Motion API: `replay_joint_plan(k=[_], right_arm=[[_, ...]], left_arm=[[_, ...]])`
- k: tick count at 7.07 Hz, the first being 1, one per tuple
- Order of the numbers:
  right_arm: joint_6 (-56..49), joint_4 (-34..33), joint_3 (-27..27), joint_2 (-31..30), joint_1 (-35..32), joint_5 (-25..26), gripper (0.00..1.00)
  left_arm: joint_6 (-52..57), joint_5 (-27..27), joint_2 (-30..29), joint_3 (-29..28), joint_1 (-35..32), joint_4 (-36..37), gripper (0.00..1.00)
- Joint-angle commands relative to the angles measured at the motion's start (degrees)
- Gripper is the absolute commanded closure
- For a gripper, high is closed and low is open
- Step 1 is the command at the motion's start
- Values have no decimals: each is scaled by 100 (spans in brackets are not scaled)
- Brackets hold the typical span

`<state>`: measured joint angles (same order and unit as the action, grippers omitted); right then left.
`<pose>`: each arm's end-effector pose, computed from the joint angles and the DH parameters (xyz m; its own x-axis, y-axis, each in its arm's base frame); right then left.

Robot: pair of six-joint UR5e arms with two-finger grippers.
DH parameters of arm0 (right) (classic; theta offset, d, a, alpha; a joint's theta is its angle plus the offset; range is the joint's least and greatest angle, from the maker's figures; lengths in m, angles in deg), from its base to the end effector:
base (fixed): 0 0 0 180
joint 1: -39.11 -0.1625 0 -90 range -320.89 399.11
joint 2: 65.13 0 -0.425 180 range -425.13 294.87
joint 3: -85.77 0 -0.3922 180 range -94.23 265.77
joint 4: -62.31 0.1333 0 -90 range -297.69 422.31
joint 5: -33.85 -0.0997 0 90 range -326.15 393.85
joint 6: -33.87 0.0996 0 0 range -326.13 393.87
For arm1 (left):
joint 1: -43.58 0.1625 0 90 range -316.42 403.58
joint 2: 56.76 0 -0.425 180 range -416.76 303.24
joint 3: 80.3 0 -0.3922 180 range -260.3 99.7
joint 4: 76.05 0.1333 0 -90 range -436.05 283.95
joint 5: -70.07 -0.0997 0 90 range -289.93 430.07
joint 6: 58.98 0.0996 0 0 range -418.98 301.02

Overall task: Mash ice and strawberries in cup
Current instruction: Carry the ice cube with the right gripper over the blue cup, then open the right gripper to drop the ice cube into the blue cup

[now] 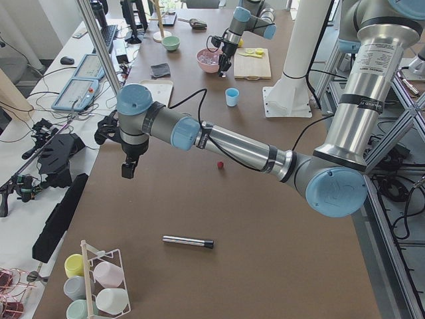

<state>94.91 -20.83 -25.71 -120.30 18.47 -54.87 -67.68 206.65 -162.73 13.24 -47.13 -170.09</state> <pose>-0.5082 -0.3363 0.1410 0.5492 -0.3104 0.7759 -0.1201 0.8895 0.4409 -0.0685 -0.6046 0.4630 0.6812 0.1398 -0.7186 0.1157 0.9487 0.2942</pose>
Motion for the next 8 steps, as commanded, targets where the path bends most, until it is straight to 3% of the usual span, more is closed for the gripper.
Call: replay_joint_plan(k=[1,4,8], right_arm=[[-14,78,196,15,173,118,100],[-23,386,512,6,367,302,100],[-22,386,504,-2,648,496,100]], left_arm=[[-9,0,-12,-29,0,43,1],[-9,0,-3,-3,0,18,1],[0,0,76,6,0,0,1]])
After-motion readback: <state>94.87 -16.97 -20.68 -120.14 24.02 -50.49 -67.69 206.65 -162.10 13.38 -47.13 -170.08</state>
